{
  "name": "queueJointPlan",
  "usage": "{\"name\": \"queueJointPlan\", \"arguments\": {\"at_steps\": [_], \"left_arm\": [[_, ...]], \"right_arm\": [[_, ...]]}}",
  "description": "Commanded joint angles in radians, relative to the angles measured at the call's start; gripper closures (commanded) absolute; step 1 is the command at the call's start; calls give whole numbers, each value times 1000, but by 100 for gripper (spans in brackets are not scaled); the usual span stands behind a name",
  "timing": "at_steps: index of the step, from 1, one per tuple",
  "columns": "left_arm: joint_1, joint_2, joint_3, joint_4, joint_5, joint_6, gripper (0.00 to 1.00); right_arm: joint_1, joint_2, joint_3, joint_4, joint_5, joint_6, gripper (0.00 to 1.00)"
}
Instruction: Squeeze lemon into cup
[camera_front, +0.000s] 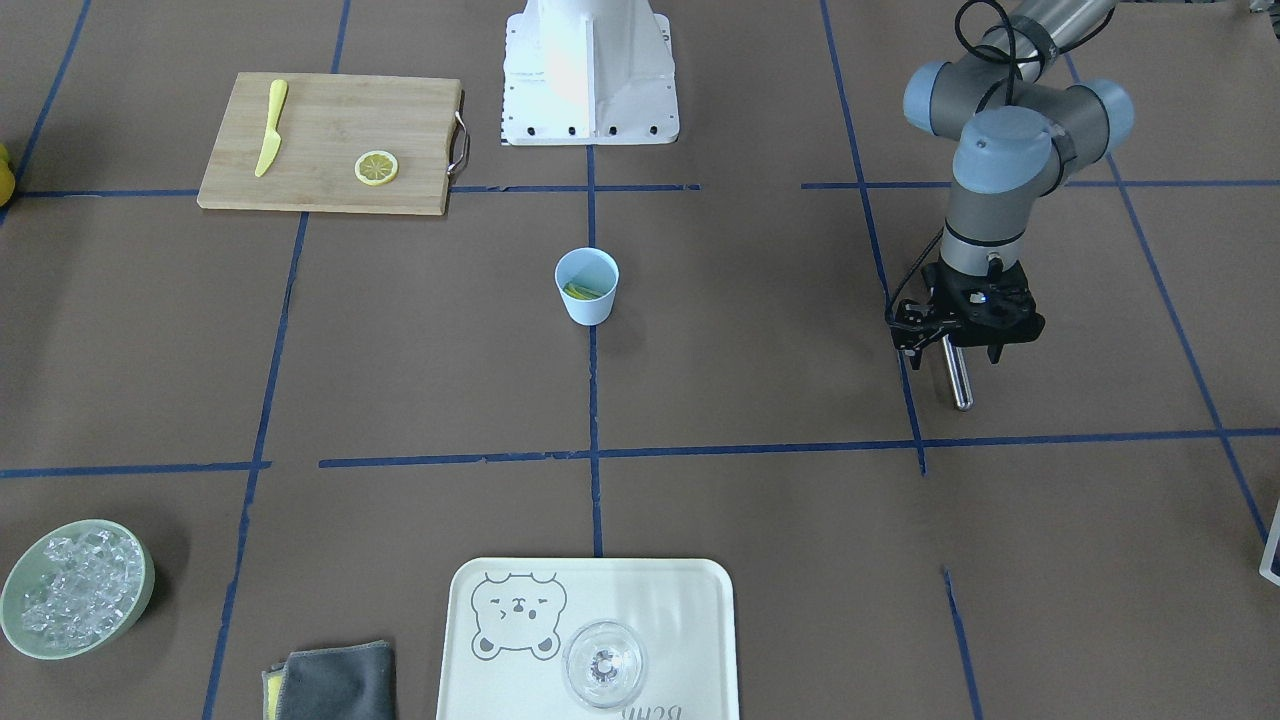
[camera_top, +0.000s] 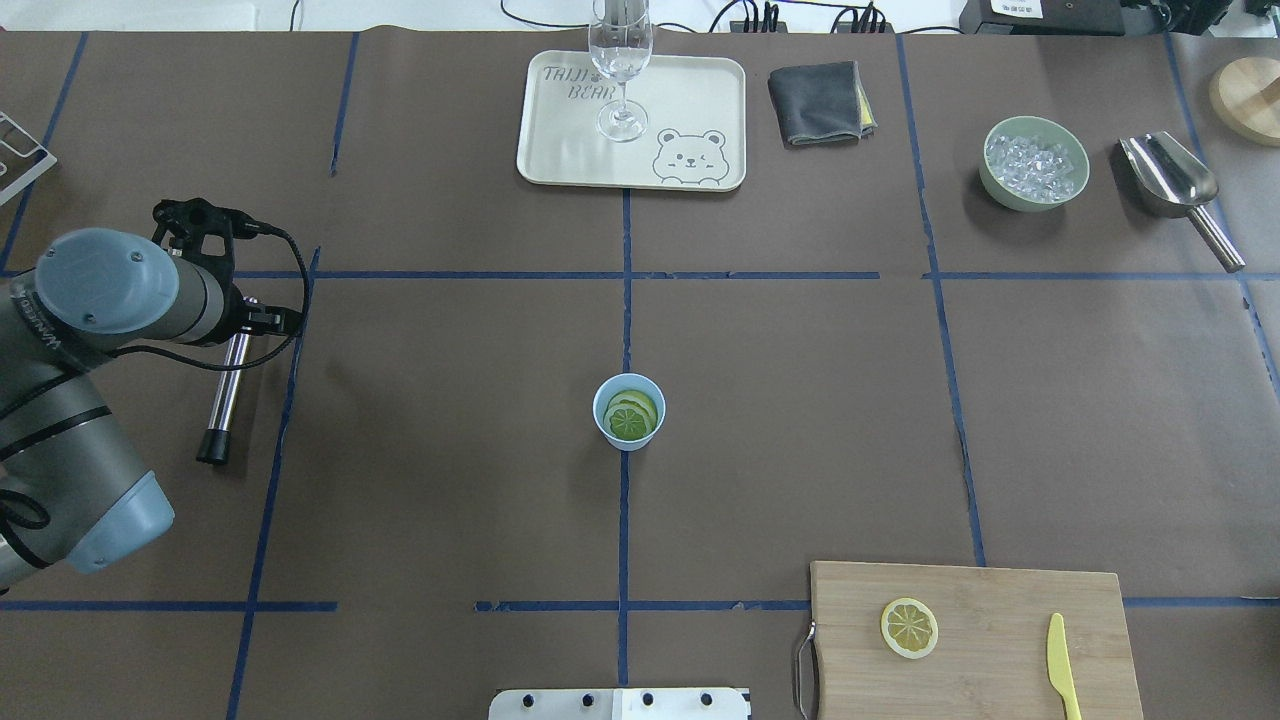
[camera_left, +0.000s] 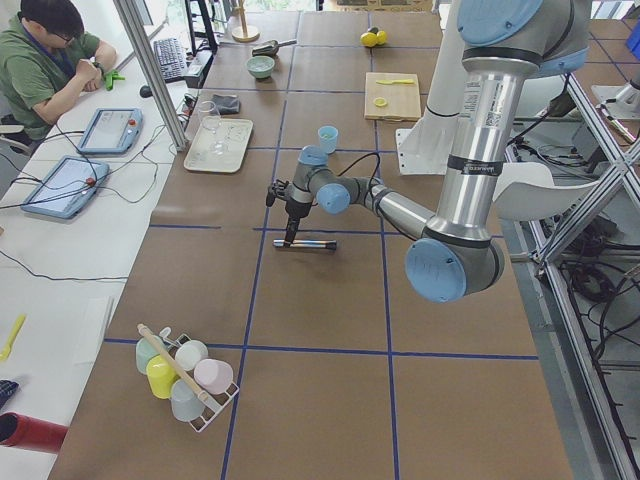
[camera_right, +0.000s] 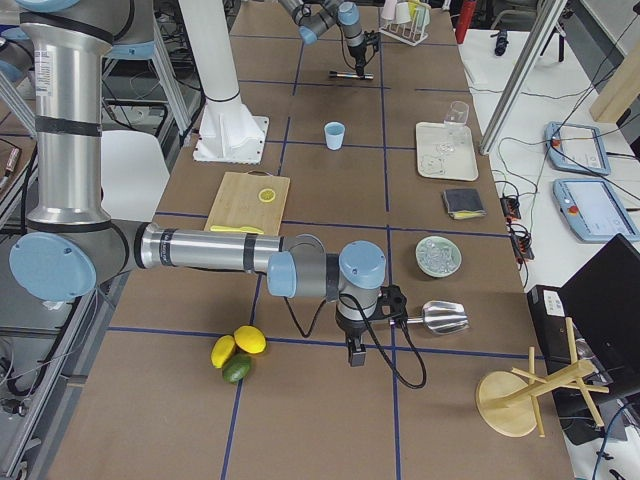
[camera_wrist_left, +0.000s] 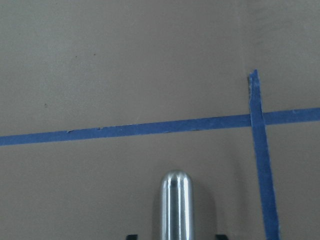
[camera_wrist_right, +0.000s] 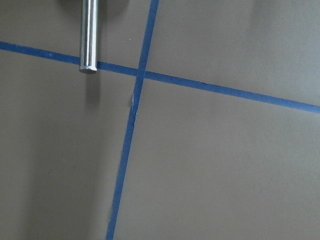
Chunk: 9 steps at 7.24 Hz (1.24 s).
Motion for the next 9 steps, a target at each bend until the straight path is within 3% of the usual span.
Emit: {"name": "queueJointPlan", "arguments": {"at_steps": [1,3,5,7,9], "left_arm": [[-104,14,-76,1,-168,67,0],[-346,88,-113,12,-311,459,0],[-657,129,-57,95,-462,819,0],[-781,129,15,310,-470,929,0],[-838,142,104,329,-510,1036,0]], "right_arm": [[0,-1,-1,0,-1,-1,0],[0,-3,-1,0,-1,-4,0],[0,-1,-1,0,-1,-4,0],[0,3,-1,0,-1,-6,0],[0,9,-1,2,-1,-1,0]]}}
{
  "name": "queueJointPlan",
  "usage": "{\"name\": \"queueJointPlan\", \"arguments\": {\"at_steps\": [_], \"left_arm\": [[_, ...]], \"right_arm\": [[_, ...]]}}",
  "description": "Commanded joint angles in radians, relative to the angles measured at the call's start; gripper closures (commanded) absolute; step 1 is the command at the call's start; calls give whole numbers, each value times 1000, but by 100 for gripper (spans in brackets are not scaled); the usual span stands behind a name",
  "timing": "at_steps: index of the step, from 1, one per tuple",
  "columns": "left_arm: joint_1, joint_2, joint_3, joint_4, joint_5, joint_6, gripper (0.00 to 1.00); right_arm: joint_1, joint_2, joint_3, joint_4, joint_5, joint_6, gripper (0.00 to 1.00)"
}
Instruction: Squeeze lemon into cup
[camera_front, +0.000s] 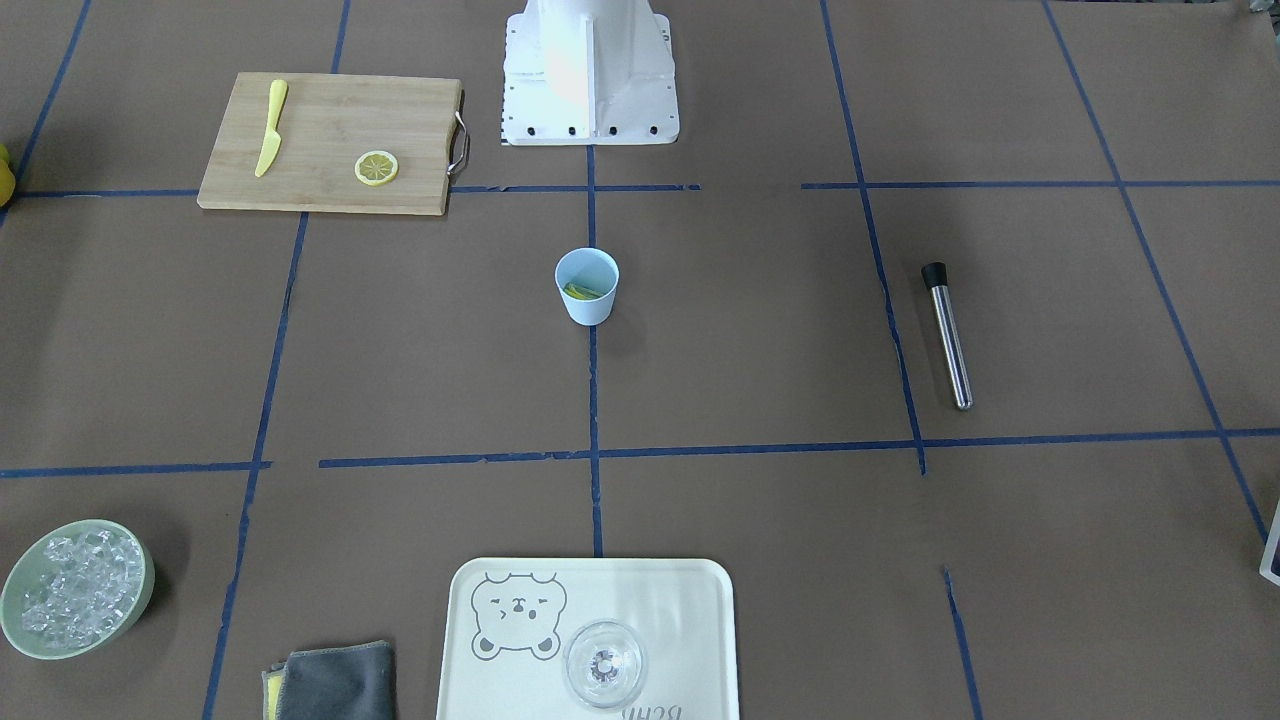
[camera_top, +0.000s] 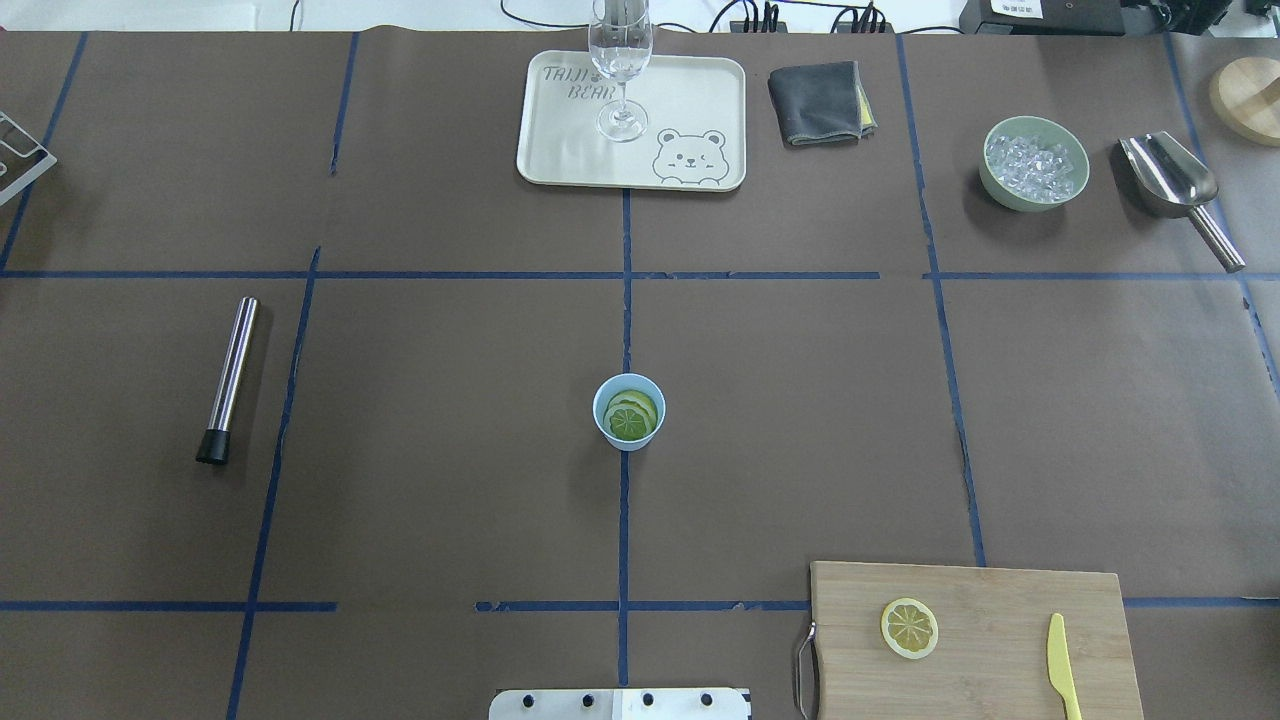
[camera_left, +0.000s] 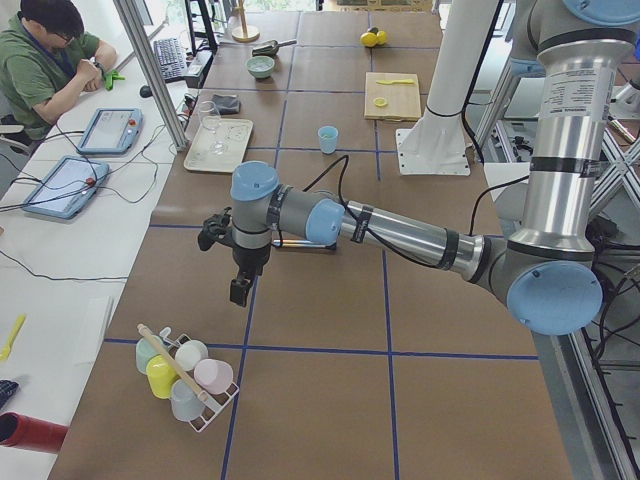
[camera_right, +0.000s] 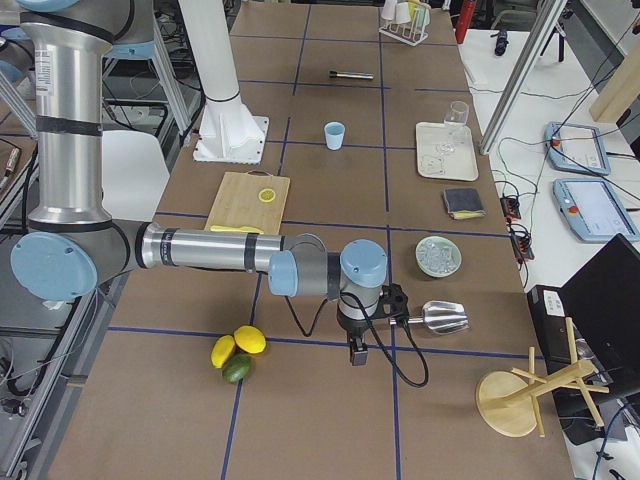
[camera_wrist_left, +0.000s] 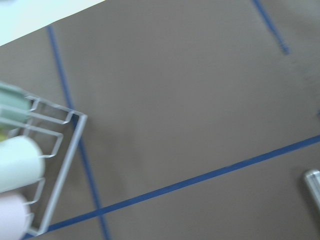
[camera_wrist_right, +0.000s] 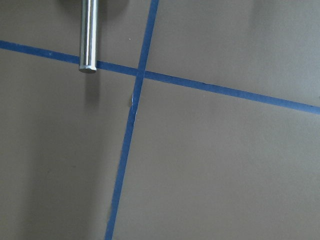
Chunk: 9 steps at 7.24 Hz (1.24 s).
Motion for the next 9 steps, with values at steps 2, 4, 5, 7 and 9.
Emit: {"name": "queueJointPlan", "arguments": {"at_steps": [2,4,5,7,9], "left_arm": [[-119,103,34,-25,-150,141,0],[-123,103,22,-29,-180,137,0],[-122,100,29,-48,-183,131,0],[-135,161,-59,-45,-178,140,0],[-134,160,-60,-46,-180,140,0]], "right_arm": [[0,3,3,1,0,1,0],[0,1,3,-1,2,5,0],[0,-5,8,1,3,5,0],[2,-17,25,-1,6,7,0],[26,-28,25,-1,27,7,0]]}}
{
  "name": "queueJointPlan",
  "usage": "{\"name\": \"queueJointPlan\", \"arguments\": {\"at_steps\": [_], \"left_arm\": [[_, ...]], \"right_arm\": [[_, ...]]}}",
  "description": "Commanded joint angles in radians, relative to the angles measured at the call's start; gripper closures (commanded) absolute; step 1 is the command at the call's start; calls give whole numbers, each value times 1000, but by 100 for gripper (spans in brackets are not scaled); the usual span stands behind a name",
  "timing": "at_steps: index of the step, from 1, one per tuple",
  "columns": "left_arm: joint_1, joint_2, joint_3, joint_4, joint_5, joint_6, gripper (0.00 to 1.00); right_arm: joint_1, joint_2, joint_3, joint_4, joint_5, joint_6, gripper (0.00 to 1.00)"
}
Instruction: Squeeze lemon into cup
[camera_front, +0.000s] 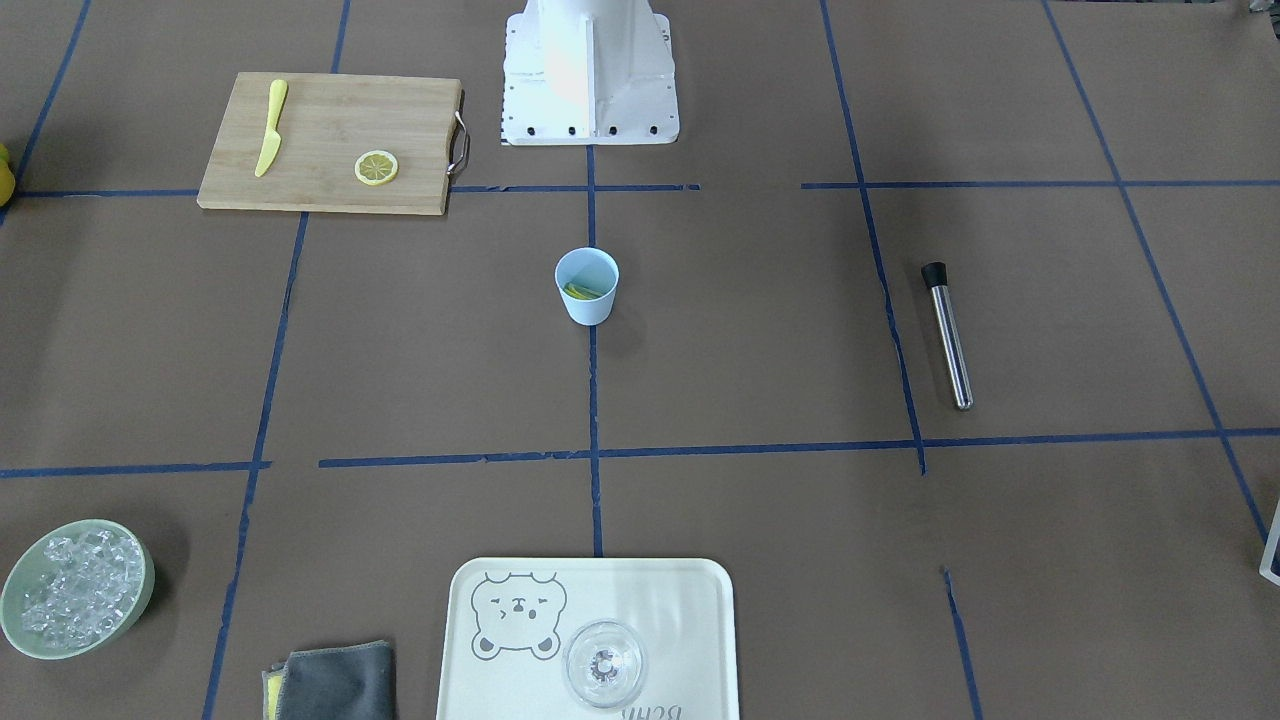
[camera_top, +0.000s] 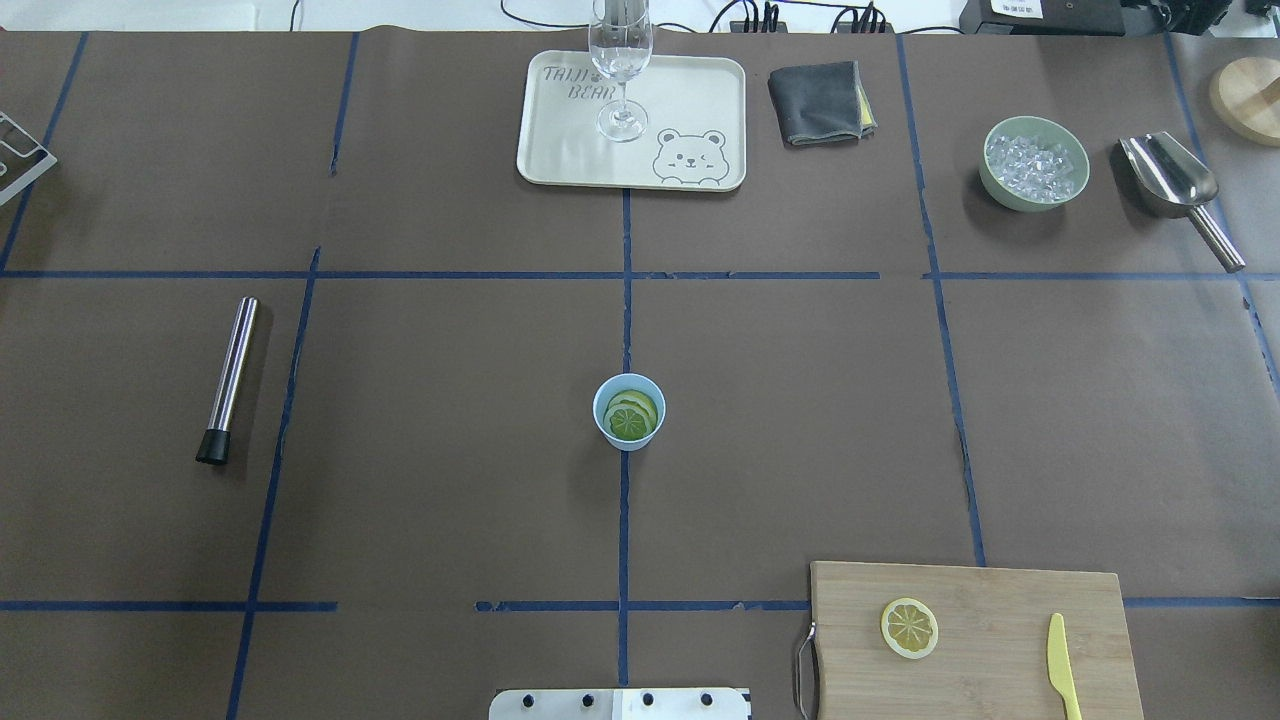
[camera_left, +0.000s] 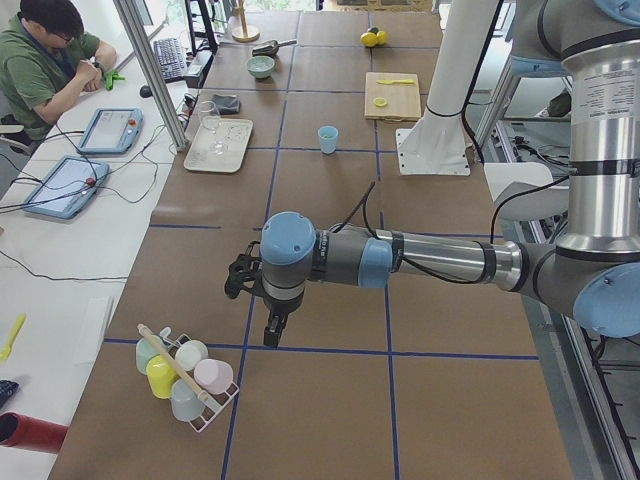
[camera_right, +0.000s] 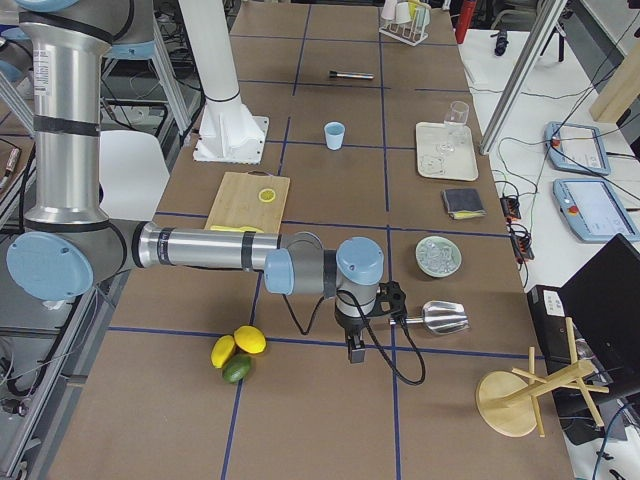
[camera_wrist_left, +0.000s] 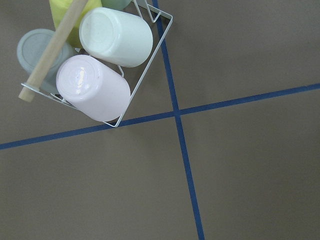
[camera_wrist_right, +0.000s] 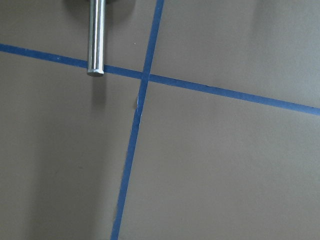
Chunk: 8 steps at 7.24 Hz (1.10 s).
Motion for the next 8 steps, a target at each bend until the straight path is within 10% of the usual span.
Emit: {"name": "queueJointPlan", "arguments": {"at_steps": [1,8], "left_arm": [[-1,8,-8,-1,0,1,0],[-1,8,-4,-2,-5,-2,0]], "right_arm": [[28,-14,7,0,18,-3,0],[26,-17,17,0,43,0,0]]}}
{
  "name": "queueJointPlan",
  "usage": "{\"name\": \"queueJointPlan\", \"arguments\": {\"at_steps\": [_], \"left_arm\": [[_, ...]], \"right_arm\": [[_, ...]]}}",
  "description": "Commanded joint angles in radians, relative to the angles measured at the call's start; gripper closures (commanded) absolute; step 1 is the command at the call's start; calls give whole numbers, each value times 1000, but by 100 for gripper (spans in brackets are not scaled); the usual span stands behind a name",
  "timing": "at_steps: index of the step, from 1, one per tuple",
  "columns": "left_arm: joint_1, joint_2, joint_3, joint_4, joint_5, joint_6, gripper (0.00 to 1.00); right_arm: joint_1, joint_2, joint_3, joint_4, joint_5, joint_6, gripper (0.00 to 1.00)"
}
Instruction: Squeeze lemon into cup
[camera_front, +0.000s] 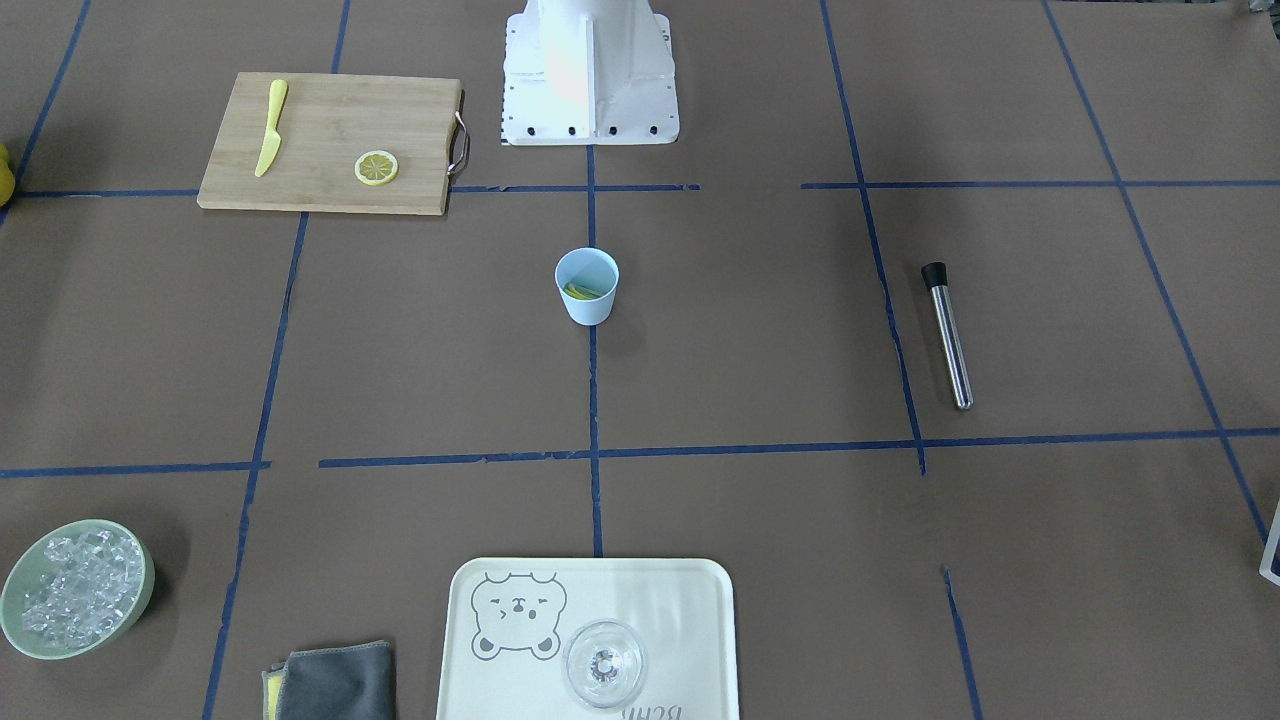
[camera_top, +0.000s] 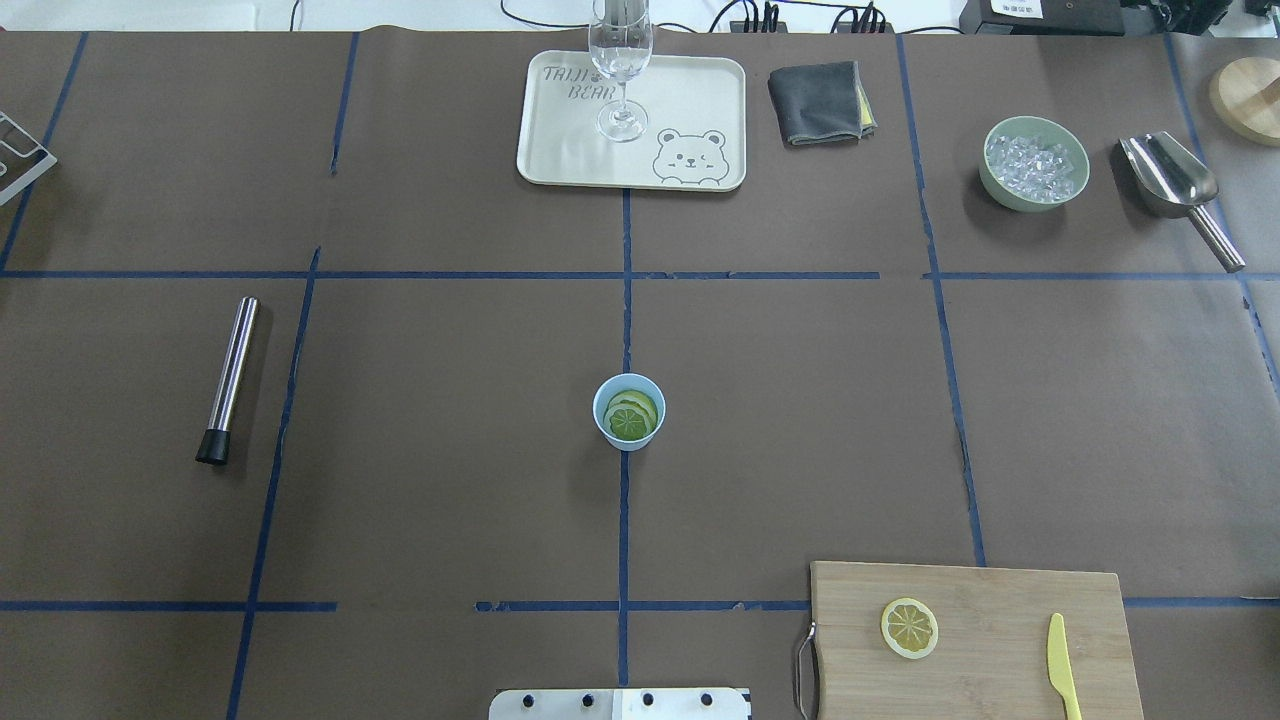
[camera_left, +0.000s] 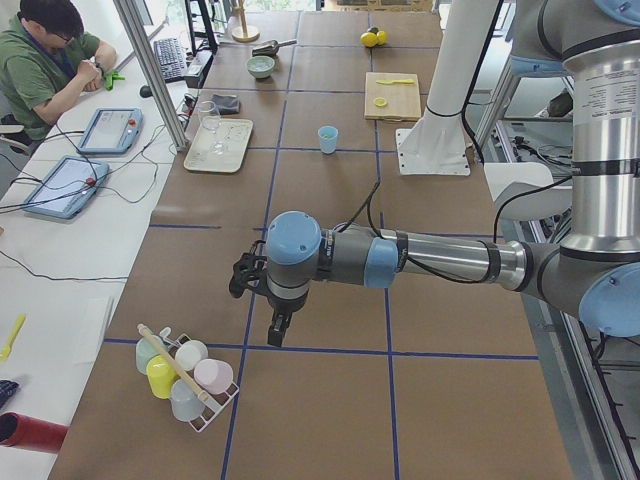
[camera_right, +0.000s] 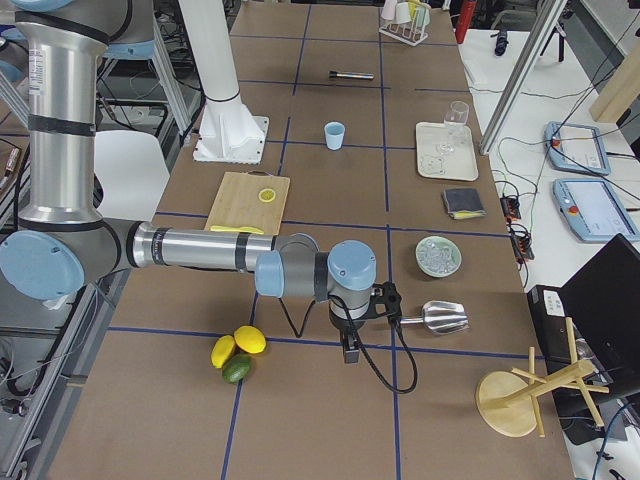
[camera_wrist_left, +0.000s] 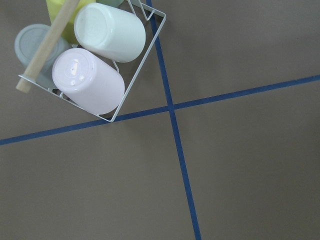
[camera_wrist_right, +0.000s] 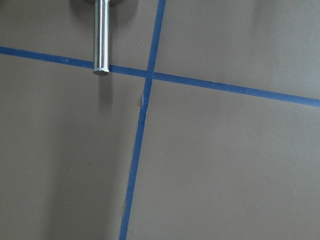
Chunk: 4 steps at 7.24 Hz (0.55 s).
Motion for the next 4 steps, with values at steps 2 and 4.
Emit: {"name": "queueJointPlan", "arguments": {"at_steps": [2,4], "left_arm": [[0,-2,2,-4,0,0,0],[2,-3,2,-4,-1,0,0]], "right_arm": [[0,0,5,0,0,2,0],[0,0,3,0,0,2,0]]}}
